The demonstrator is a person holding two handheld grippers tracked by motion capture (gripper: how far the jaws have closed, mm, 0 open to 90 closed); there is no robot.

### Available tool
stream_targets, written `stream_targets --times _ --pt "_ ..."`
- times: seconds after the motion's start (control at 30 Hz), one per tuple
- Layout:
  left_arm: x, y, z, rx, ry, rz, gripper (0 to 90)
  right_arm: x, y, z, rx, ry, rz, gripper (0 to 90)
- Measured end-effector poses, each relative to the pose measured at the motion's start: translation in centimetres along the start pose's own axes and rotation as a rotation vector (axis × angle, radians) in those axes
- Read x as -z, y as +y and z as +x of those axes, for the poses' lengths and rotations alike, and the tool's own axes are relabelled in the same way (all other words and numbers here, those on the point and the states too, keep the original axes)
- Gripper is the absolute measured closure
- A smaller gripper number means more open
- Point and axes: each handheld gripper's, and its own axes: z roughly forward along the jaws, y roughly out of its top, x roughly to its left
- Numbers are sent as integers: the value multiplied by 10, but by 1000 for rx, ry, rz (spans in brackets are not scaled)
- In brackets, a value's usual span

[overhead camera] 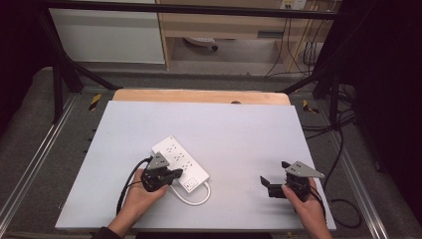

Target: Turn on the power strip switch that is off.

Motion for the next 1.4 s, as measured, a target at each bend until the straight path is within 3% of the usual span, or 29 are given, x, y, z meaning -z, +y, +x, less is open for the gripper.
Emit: stream_targets --times 0.37,0.83,1.17,1.3,1.4 --pt "1 0 1 0 4 -5 900 0 0 0 6 -2 0 29" --pt "1 3 -1 -3 -28 -58 900 1 0 1 8 -6 -1 29" --pt "-1 8 -2 -13 -14 -78 900 1 0 1 11 -6 4 29" --pt "0 8 -1 1 -7 -95 898 1 0 0 11 -7 4 29" --pt "0 8 -1 9 -2 -100 849 1 0 0 8 -7 7 29"
